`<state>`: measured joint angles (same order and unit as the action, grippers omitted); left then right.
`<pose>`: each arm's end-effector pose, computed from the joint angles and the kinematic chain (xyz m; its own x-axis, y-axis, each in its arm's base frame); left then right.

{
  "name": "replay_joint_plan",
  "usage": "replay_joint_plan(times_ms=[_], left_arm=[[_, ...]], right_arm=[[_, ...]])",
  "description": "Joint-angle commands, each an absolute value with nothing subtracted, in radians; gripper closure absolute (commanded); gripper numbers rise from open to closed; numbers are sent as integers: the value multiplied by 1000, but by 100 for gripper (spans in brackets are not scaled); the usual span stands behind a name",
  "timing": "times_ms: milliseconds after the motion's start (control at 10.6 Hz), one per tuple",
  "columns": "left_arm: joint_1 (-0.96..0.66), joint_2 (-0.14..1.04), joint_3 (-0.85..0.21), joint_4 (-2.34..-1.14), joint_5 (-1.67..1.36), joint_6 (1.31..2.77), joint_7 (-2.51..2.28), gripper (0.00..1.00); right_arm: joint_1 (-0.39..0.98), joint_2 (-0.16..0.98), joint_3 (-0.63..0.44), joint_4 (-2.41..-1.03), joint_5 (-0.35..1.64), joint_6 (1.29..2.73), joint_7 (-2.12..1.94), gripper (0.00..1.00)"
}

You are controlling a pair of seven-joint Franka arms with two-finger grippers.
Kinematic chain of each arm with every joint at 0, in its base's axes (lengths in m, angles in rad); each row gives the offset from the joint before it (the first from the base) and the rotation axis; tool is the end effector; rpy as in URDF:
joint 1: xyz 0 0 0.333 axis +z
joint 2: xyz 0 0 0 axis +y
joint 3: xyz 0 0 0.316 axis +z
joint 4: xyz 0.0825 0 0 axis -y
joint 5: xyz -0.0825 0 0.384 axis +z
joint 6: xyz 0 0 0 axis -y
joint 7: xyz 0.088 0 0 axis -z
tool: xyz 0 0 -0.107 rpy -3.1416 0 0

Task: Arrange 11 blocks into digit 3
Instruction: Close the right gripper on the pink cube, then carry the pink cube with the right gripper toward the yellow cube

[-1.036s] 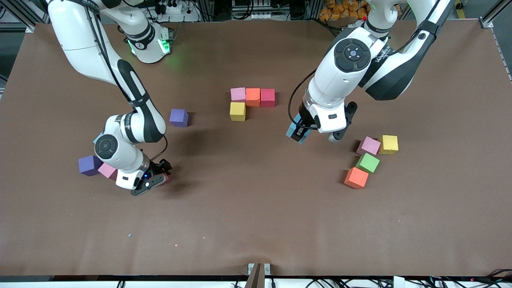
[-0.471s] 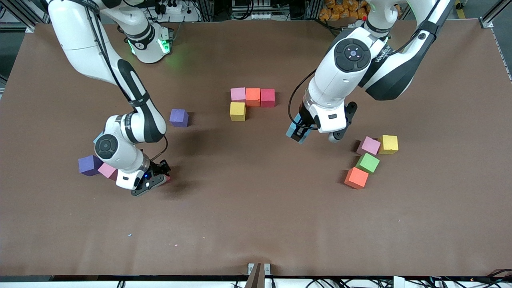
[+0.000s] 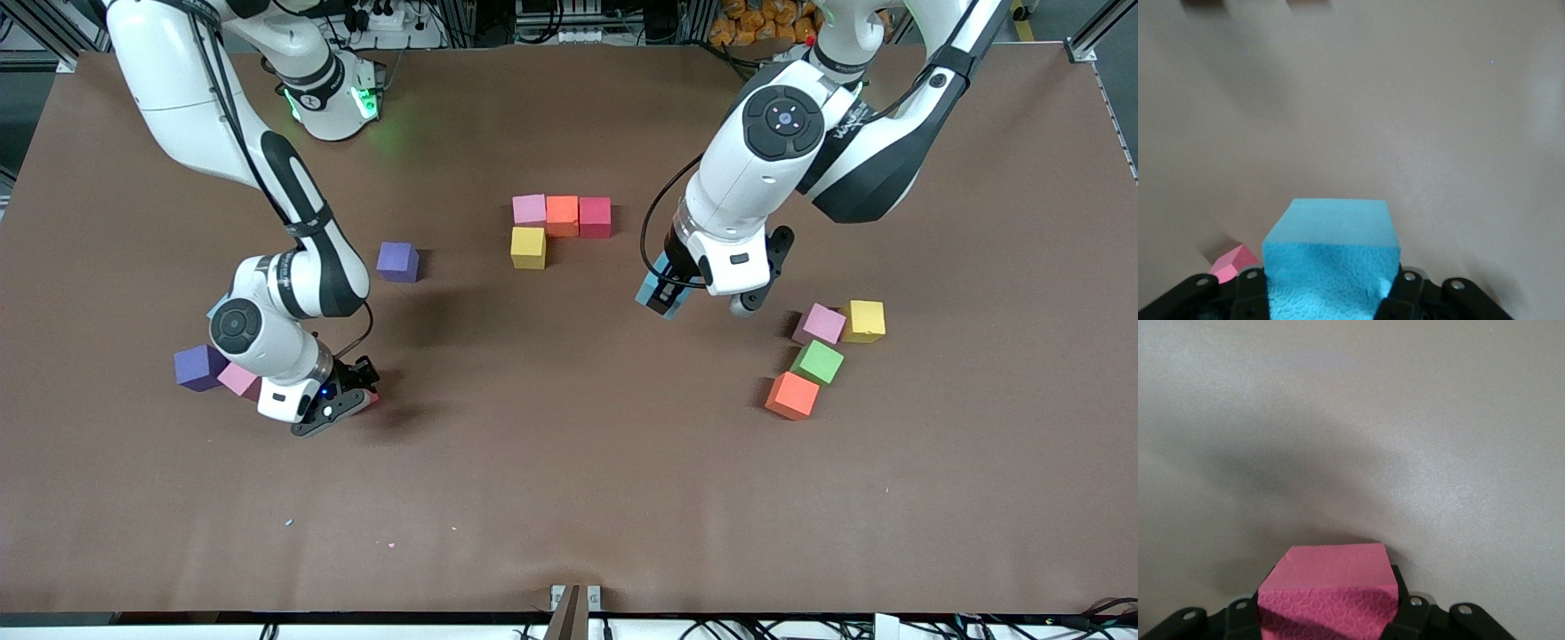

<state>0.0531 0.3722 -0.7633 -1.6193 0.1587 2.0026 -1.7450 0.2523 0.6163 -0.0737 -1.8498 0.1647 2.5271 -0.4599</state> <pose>0.5393 -0.3741 0.4678 0.5197 0.8456 -0.1218 0.8541 -0.5110 0.0968 0.6384 0.1165 0.1946 0.8646 0.4958 0.0815 0.4992 -0.8661 -0.0272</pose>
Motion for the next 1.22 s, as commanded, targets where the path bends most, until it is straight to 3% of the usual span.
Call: replay_joint_plan(times_ms=[0, 471, 659, 942, 1130], left_arm=[[60, 348, -761, -1629, 133, 2002, -1720, 100], [60, 348, -761, -1629, 133, 2002, -1720, 100], [60, 348, -761, -1628, 133, 2002, -1720, 100], [60, 347, -761, -1629, 133, 2002, -1720, 100], [60, 348, -761, -1628, 133, 2002, -1720, 100]], right_arm=[[247, 600, -64, -1826, 172, 2470, -468, 34], [262, 586, -51, -1821, 173, 2462, -425, 34], [300, 568, -52, -1792, 172, 2384, -338, 34], [383, 548, -52, -1773, 173, 2344, -183, 34], [513, 526, -61, -1781, 173, 2336, 37, 34]])
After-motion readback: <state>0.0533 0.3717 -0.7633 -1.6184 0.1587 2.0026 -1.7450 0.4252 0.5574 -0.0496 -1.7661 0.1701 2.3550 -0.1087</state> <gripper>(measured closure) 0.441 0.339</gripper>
